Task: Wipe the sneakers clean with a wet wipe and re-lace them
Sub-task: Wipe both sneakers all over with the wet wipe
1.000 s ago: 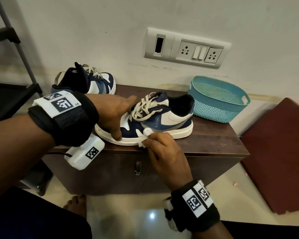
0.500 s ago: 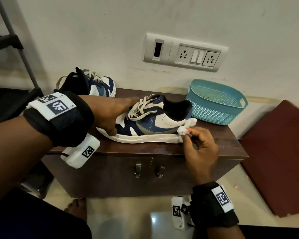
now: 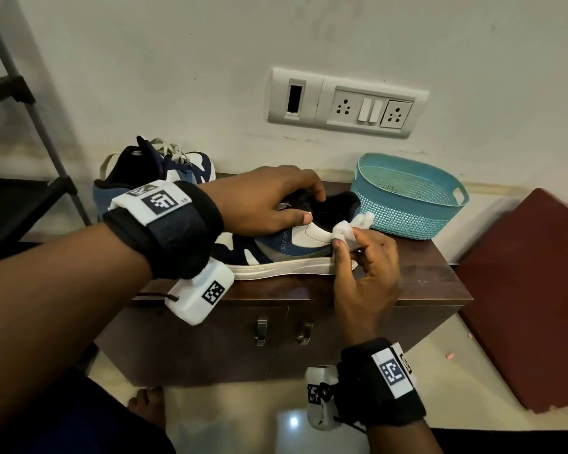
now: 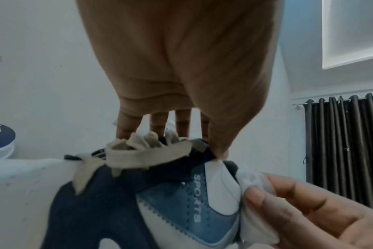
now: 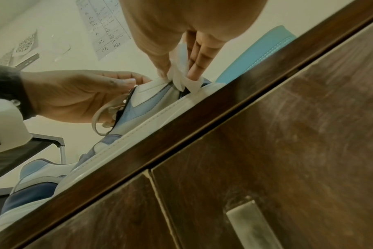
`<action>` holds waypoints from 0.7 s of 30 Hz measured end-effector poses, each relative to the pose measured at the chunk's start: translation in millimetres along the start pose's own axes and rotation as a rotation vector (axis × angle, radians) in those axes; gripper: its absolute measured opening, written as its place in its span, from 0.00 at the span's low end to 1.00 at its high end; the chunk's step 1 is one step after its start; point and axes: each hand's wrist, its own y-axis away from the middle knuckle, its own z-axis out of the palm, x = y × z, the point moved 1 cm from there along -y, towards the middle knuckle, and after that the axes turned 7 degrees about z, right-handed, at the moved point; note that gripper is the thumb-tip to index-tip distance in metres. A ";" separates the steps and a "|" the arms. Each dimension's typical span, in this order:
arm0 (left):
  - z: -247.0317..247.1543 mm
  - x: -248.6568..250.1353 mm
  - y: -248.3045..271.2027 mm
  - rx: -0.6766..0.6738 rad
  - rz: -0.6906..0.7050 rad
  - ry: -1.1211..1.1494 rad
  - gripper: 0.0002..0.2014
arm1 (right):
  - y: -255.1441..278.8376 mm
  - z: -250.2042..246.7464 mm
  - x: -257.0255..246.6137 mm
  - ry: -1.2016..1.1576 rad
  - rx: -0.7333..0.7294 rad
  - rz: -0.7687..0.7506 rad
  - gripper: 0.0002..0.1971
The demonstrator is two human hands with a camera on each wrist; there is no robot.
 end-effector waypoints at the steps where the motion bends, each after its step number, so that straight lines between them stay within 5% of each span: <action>1: 0.3 -0.8 -2.7 -0.019 -0.009 -0.016 0.15 | -0.4 0.6 0.7 0.003 0.015 0.001 0.13; 9: 1.3 2.9 -8.1 -0.100 -0.039 -0.025 0.11 | -2.7 -2.3 -2.6 -0.022 0.021 0.030 0.13; 14: -0.1 1.4 -9.4 -0.070 0.011 -0.002 0.02 | -9.4 -3.3 0.3 -0.078 0.049 0.141 0.23; 21: -5.9 -0.4 -8.7 -0.029 0.016 0.014 0.04 | -9.8 -3.7 0.6 0.009 0.045 0.062 0.13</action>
